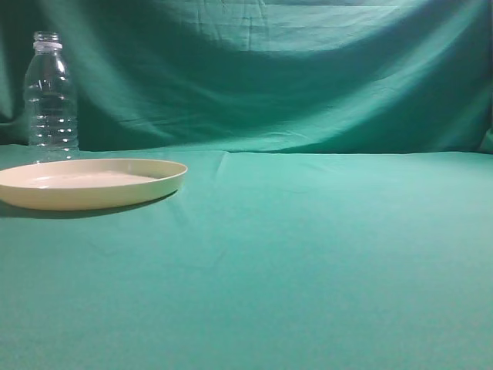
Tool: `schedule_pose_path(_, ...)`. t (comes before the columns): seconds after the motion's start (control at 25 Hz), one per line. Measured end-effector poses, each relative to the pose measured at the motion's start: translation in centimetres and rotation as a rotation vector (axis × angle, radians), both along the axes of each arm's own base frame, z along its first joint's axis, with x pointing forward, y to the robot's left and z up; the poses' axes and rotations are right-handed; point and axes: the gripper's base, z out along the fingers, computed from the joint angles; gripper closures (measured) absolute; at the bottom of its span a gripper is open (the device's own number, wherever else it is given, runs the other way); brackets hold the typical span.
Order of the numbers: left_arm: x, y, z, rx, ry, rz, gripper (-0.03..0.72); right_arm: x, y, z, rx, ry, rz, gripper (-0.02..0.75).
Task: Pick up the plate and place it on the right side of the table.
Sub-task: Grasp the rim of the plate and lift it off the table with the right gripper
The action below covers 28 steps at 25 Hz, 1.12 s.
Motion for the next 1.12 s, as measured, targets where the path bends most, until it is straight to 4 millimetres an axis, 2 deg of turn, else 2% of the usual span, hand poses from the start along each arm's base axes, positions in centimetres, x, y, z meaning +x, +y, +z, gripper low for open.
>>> schedule_pose_path(0.12,0.0,0.0,0.0,0.000,0.000,0.000,0.688,2.0,-0.1,0.0,-0.070,0.262,-0.010,0.689)
schedule_pose_path(0.24,0.0,0.0,0.0,0.000,0.000,0.000,0.688,3.8,0.2,-0.4,-0.097,0.419,0.005,0.689)
schedule_pose_path(0.36,0.0,0.0,0.0,0.000,0.000,0.000,0.688,5.4,1.0,-0.5,-0.176,0.487,0.086,0.689)
schedule_pose_path(0.52,0.0,0.0,0.0,0.000,0.000,0.000,0.688,7.7,3.2,0.8,-0.243,0.564,0.260,0.689)
schedule_pose_path(0.56,0.0,0.0,0.0,0.000,0.000,0.000,0.688,8.4,4.0,1.2,-0.244,0.586,0.308,0.689)
schedule_pose_path(0.6,0.0,0.0,0.0,0.000,0.000,0.000,0.688,9.2,4.9,1.5,-0.245,0.621,0.346,0.738)
schedule_pose_path(0.76,0.0,0.0,0.0,0.000,0.000,-0.002,0.688,12.5,9.2,1.8,-0.288,0.747,0.503,0.738)
schedule_pose_path(1.0,0.0,0.0,0.0,0.000,0.000,-0.002,0.688,17.9,16.8,1.2,-0.358,0.800,0.654,0.738)
schedule_pose_path(1.04,0.0,0.0,0.0,0.000,0.000,-0.002,0.688,18.8,18.0,0.9,-0.361,0.805,0.670,0.689)
schedule_pose_path(1.08,0.0,0.0,0.0,0.000,0.000,-0.002,0.688,19.4,19.2,0.6,-0.362,0.810,0.689,0.689)
schedule_pose_path(1.12,0.0,0.0,0.0,0.000,0.000,-0.002,0.688,20.1,20.5,0.3,-0.365,0.812,0.708,0.644)
